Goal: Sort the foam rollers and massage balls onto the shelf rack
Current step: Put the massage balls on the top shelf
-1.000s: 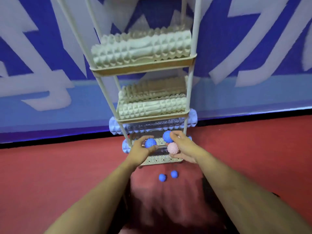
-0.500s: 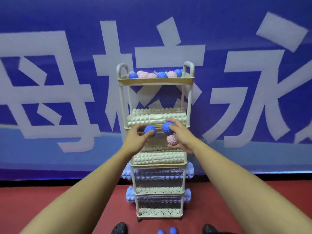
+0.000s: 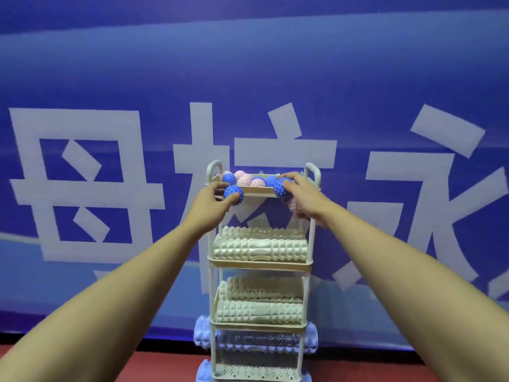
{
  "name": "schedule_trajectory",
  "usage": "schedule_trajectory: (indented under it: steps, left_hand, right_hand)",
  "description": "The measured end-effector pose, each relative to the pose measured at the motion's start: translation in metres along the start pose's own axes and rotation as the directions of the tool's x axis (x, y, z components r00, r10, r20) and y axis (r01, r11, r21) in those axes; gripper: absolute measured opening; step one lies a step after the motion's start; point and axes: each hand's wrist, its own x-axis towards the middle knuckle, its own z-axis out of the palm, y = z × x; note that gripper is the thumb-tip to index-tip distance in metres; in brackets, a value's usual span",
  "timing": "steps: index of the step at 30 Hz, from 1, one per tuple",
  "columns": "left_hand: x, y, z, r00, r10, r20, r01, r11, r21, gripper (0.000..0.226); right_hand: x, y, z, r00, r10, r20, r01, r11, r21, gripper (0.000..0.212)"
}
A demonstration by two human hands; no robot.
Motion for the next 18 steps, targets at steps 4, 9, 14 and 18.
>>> schedule_trajectory:
  steps: [4,9,14,18]
  left_hand:
    - [0.038,0.013,0.001,0.998,0.061,-0.006,-0.060,0.992,0.108,0.044]
    - [0.084,0.018,0.014,0.995,0.099,0.025,-0.102,0.964,0.244,0.042]
    - [0.118,-0.002,0.019,0.994,0.077,0.082,-0.102,0.927,0.360,0.047]
    - [0.134,-0.018,0.019,0.994,0.002,0.107,-0.046,0.910,0.412,0.038]
  right_hand:
    - [0.034,-0.010,-0.010,0.990,-0.127,-0.057,0.116,0.978,-0.174,0.027]
    - [0.073,-0.013,-0.022,0.975,-0.215,-0.055,0.159,0.848,-0.505,0.041]
    - [0.101,0.012,-0.022,0.993,-0.115,-0.004,0.094,0.837,-0.539,0.049]
    - [0.117,0.026,-0.026,0.993,-0.108,-0.051,0.064,0.841,-0.538,0.050]
